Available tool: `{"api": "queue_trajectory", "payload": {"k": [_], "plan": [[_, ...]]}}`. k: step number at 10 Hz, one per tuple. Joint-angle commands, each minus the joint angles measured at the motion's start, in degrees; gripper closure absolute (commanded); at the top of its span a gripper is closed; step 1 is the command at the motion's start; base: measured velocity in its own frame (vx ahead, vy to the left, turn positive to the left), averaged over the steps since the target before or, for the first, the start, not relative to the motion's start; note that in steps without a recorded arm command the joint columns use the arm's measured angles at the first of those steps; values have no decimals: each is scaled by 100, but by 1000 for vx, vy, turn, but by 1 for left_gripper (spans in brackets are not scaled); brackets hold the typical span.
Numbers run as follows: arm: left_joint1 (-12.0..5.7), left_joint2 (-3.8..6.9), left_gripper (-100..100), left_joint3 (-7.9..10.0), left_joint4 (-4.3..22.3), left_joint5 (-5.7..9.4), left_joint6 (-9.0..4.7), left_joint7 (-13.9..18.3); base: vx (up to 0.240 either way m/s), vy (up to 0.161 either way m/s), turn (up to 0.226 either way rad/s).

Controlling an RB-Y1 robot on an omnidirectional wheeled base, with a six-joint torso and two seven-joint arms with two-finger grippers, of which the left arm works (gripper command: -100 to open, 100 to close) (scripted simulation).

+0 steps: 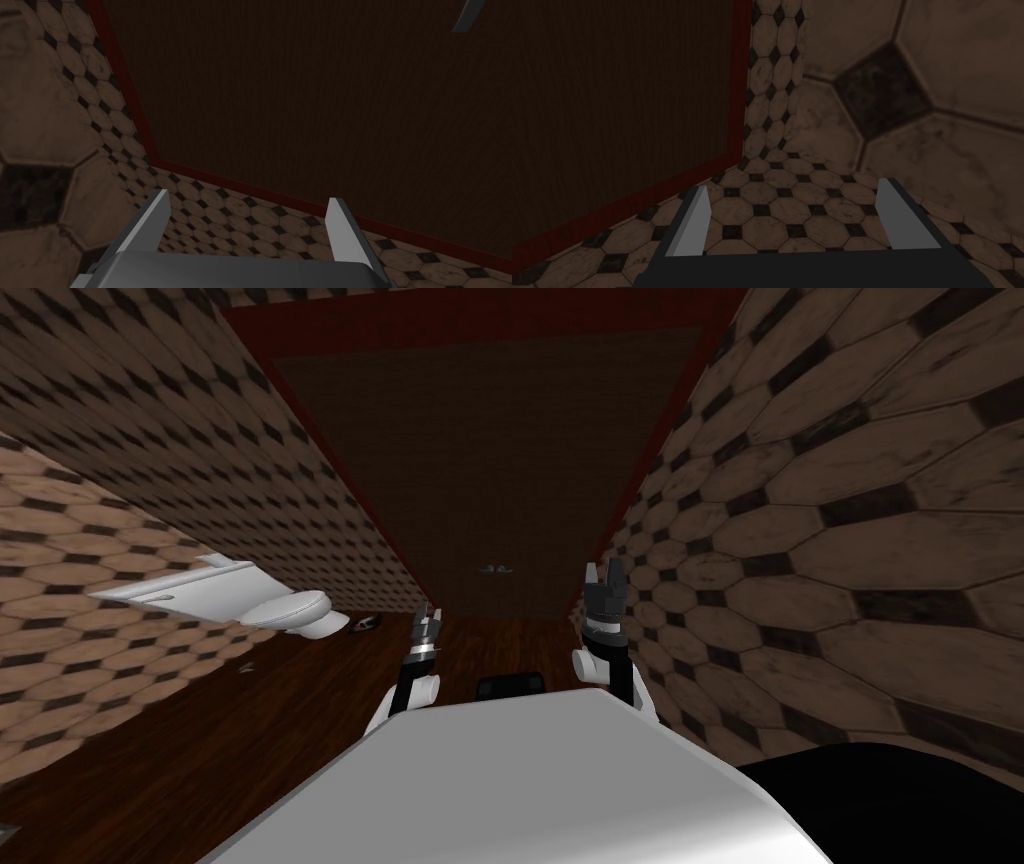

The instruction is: Pull the door open

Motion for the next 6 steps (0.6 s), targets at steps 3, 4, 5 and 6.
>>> {"api": "queue_trajectory", "payload": {"k": [3, 4, 5, 6], "plan": [[-185, 129, -100, 17, 624, 43, -180, 72, 91, -28, -86], [-230, 161, -100, 18, 791, 53, -230, 89, 104, -3, -75], [-274, 192, -100, 19, 958, 63, -279, 106, 115, -22, -88], [-319, 222, -100, 20, 1125, 72, -329, 122, 111, -19, -81]]}}
